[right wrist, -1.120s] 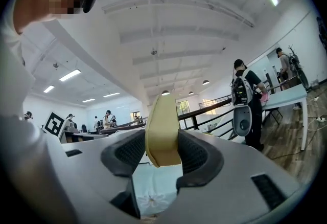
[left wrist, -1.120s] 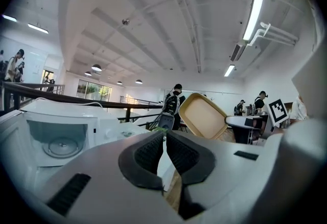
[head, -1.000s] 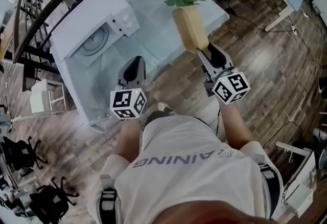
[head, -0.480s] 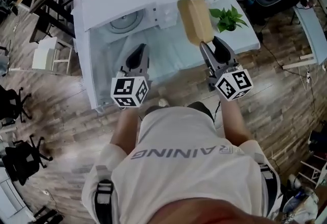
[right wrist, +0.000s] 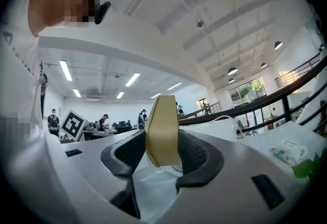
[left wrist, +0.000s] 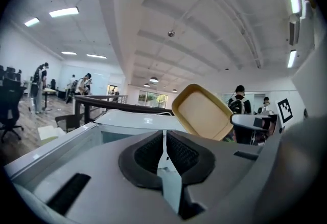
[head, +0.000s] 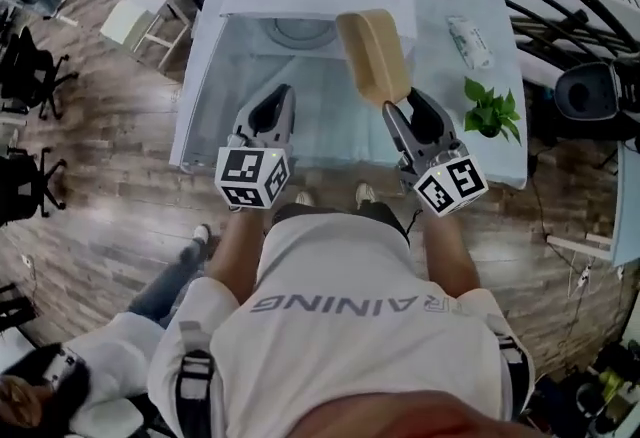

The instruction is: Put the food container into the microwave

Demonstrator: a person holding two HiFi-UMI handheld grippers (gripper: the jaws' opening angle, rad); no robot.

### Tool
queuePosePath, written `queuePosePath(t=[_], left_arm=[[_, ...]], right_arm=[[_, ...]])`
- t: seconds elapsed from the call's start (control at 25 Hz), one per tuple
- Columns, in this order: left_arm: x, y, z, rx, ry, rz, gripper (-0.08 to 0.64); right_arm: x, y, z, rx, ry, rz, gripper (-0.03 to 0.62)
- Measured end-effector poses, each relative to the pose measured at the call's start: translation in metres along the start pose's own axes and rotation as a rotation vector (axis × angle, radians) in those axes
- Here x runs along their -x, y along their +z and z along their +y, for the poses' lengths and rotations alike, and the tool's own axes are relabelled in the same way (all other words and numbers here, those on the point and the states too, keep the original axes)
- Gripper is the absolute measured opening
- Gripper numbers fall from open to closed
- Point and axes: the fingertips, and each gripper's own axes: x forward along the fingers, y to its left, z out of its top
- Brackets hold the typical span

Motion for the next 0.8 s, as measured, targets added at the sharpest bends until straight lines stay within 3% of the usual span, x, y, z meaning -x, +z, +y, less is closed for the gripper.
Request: queuePosePath(t=[0.16, 0.44, 0.6, 0.8], left_arm=[[0.010, 0.005, -0.002, 0.019, 0.137, -0.015, 0.049], [0.030, -0.003, -0.013, 0.055, 0.337, -0.052, 0.049], [0.043, -0.012, -0.020, 0.081, 0.410, -0.055, 0.048], [0.060, -0.014, -0.019, 0.090, 0.465, -0.067, 0.049]], right_arm=[[-0.018, -0.008, 0.000, -0.012, 0.190, 0.063, 0.210], [-0.038, -0.050, 0.000, -0.063, 0.400, 0.195, 0.211], [-0.052, -0.090, -0.001, -0.139, 0.418, 0.297, 0.211], [-0.078, -0.129, -0.005, -0.280, 0.375, 0.360, 0.211]])
